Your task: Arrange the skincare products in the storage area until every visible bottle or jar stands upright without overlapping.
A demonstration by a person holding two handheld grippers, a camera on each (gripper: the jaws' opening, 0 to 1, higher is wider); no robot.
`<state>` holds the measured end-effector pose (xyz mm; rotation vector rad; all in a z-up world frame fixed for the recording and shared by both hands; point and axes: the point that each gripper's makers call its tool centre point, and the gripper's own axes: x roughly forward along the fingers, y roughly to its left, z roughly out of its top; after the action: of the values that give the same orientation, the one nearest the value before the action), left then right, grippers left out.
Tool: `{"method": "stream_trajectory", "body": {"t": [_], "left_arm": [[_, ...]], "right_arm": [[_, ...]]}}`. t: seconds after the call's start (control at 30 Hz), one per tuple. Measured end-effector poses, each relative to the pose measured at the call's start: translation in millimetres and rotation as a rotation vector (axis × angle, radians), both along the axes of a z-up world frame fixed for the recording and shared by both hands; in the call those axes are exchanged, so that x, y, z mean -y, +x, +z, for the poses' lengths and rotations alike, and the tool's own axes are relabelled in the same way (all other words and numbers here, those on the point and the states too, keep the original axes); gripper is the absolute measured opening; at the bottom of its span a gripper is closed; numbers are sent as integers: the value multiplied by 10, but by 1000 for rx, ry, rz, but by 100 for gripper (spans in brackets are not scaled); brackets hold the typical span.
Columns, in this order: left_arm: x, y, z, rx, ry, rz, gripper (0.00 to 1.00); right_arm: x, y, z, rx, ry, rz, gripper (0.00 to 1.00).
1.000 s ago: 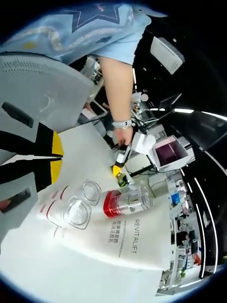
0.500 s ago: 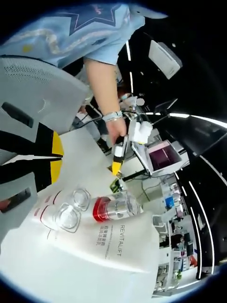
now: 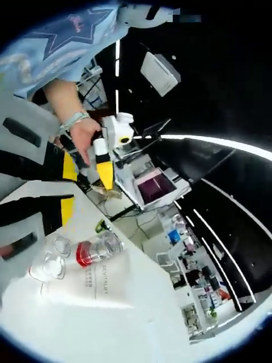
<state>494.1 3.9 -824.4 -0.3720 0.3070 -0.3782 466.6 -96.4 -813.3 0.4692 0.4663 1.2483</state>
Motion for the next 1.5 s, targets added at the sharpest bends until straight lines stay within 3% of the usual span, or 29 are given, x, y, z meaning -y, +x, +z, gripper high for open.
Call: {"method": "stream_trajectory", "body": {"t": [0.07,0.1,0.17,0.2,0.27,0.33,0.43,0.67,0.73,0.77,0.8,0.83,0.9,0.93,1.0,1.03,1.13,1.23,1.5], "left_arm": [[149,-55,11,31,8,-19,44],[203,-74,18,50,27,-29,44],[302,-105,-3,77,87,-53,44],[337,-121,-32,79,139,-71,44],[380,-128,-34,95,180,-88,44],[489,-160,-11,105,159,-124,44],[505,-157,-18,114,163,-149,44],[623,-190,-38,139,203,-215,44],[690,-206,-20,155,206,-240,44],[692,-227,-57,145,238,-263,44],[706,-235,-73,144,240,-262,43],[701,-244,-74,149,250,-270,34],[662,-265,-99,110,216,-271,29],[690,-295,-78,95,143,-295,29],[695,-304,-57,88,84,-310,32],[674,-310,-52,64,24,-308,34],[600,-296,-122,-29,-78,-291,25],[604,-334,-221,-106,-96,-301,0],[792,-404,-251,-142,-87,-367,0]], "right_arm": [[4,62,88,-22,56,-61,14],[-9,54,158,-45,116,-74,16],[-18,24,185,-64,149,-68,22],[-13,6,170,-57,142,-55,23],[1,22,114,-27,98,-54,24],[16,57,12,-18,43,-70,22],[0,74,73,-72,109,-71,23],[-76,43,-55,-88,57,-53,21],[-99,28,-112,-93,28,-45,14],[-81,43,-143,-94,10,-51,0],[-63,-7,-179,-124,-21,-31,0],[-43,-5,-207,-118,-46,-32,0],[-50,-27,-151,-115,-16,-8,0],[-47,-42,-139,-124,-9,2,0],[-38,-41,-161,-108,-24,-4,0],[-29,-44,-187,-96,-44,2,0],[-32,-80,-174,-111,-37,27,0],[-30,-85,-181,-122,-36,30,0],[-61,-159,-166,-117,-32,79,0]]}}
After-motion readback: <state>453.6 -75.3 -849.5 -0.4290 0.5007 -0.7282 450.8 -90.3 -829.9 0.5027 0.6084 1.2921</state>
